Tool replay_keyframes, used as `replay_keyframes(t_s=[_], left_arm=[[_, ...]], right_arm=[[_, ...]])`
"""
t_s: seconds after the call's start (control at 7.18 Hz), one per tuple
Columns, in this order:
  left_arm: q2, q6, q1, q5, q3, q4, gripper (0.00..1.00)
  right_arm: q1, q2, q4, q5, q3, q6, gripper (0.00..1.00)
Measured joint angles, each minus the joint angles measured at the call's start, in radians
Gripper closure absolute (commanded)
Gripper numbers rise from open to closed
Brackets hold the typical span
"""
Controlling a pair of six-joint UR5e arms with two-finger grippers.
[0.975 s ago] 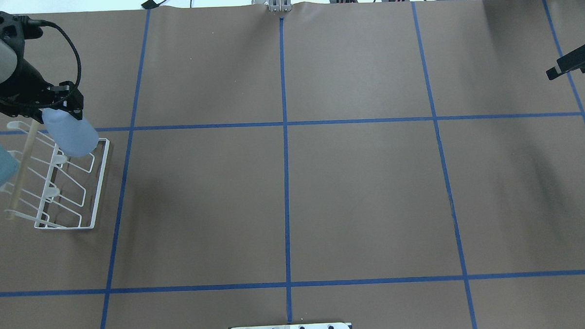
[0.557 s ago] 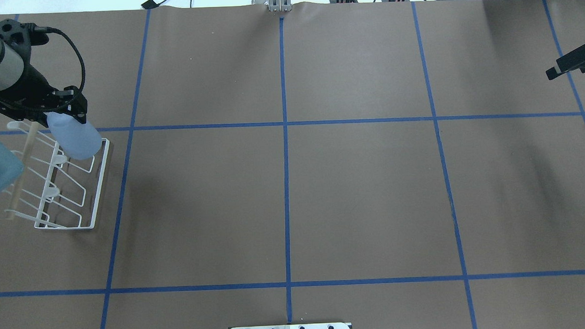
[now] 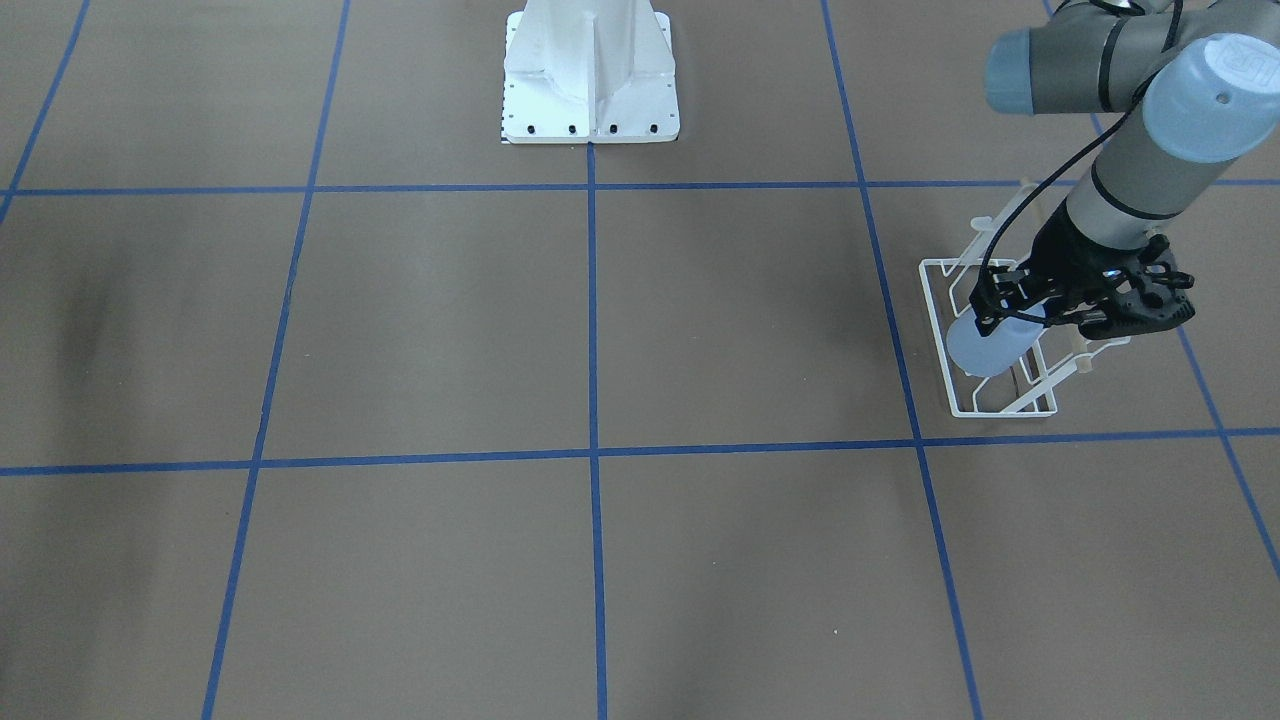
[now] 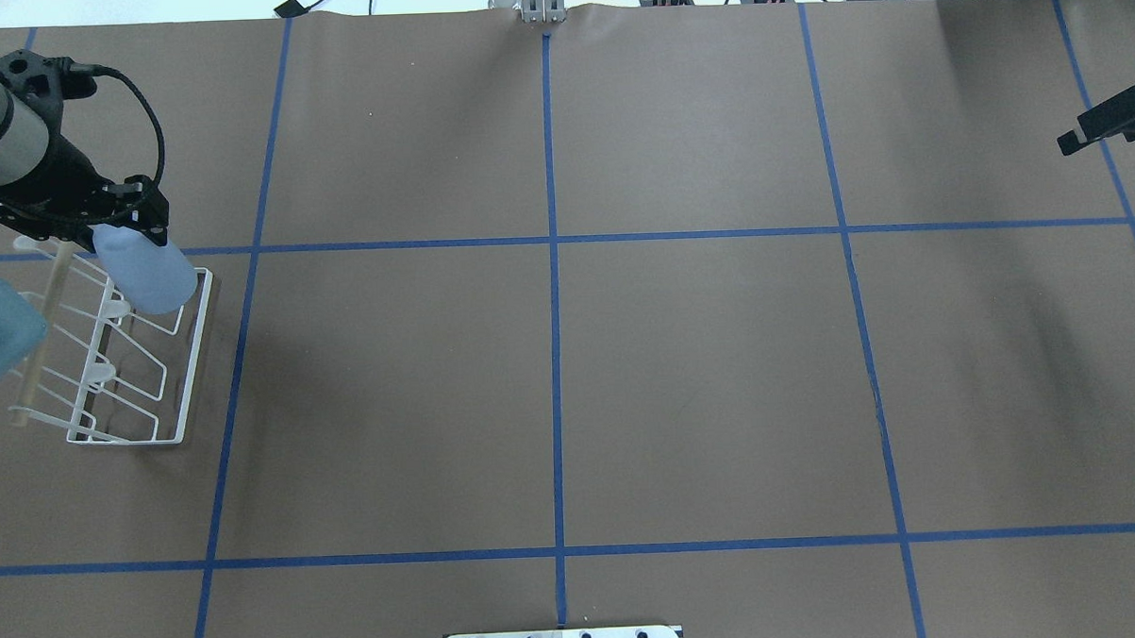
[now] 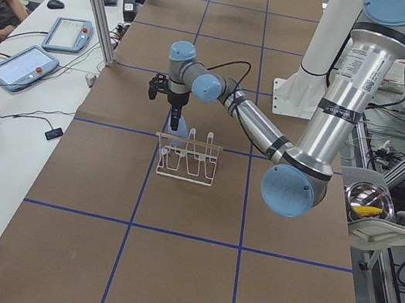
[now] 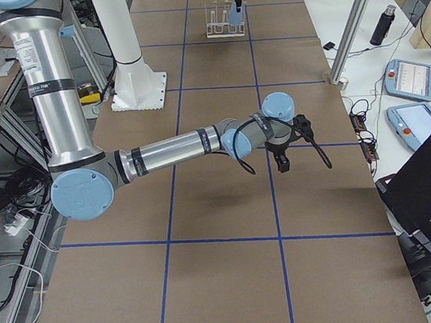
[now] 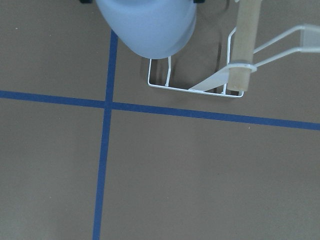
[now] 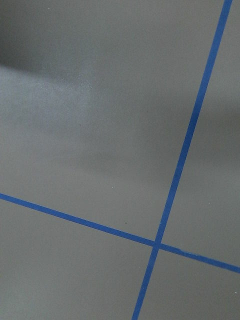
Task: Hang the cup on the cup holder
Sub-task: 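Lower the cup with the left gripper onto the rack's wooden dowel, then open the left gripper and pull it back from the hung cup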
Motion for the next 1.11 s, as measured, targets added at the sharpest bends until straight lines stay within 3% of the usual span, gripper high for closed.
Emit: replay_keyframes(t_s=[0.7, 0.84, 1.11], left_arm=[[0.033, 0.043, -0.067, -0.103, -0.084, -0.001, 0.02], [0.076, 0.121, -0.096, -0.111, -0.116, -0.003, 0.02], [0.167, 0.375, -0.175, -0.112, -0.138, -0.007, 0.02]], right_arm=[[0.009, 0.010, -0.016, -0.001, 0.010, 0.001, 0.00], [0.016, 0.021, -0.057, -0.009, 0.020, 0.000, 0.00], [0.023, 0.061, -0.254, -0.059, 0.075, -0.077, 0.00]])
